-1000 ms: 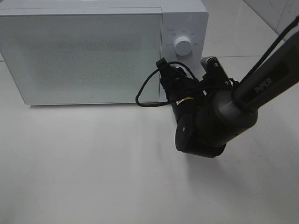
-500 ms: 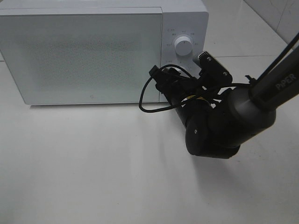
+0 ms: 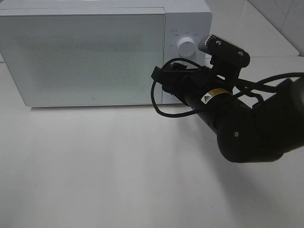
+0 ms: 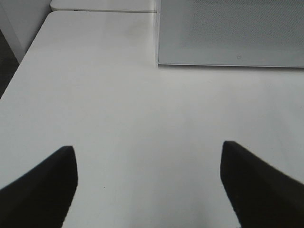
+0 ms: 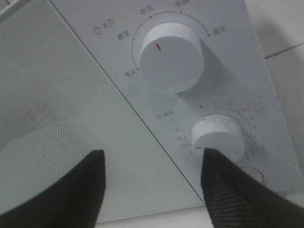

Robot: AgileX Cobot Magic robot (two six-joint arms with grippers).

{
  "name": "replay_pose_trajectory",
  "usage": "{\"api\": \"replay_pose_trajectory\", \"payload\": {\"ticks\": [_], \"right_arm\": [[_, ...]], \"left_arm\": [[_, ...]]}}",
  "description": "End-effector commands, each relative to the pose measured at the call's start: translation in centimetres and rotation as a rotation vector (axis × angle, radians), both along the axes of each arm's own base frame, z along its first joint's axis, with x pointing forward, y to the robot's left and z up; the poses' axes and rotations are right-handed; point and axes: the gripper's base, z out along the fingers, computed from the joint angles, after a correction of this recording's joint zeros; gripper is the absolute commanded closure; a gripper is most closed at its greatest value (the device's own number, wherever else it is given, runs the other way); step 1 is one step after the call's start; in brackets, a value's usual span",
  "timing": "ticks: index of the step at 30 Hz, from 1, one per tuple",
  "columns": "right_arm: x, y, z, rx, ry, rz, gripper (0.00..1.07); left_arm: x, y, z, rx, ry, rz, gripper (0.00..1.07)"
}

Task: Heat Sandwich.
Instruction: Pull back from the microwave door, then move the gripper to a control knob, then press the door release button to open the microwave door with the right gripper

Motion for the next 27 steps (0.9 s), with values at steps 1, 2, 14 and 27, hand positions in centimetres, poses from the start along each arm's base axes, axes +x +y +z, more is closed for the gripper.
{"api": "replay_pose_trajectory", "payload": {"ticks": [1, 2, 14, 27], "right_arm": [[-1.1, -0.3, 1.2, -0.098, 0.001, 0.075, 0.48], [-1.1, -0.3, 1.2, -0.098, 0.001, 0.075, 0.48], [-3.8, -1.0, 4.0, -0.366, 0.091, 0.307, 0.48], [-6.0, -1.5, 6.4, -0.502, 0.099, 0.490, 0.48]], "left_arm": [[-0.3, 0.0, 0.0, -0.004, -0.035, 0.005, 0.28], [-0.3, 0.0, 0.0, -0.004, -0.035, 0.005, 0.28], [-0.3, 0.0, 0.0, -0.004, -0.035, 0.005, 0.28], [-0.3, 0.0, 0.0, -0.004, -0.035, 0.005, 0.28]]}}
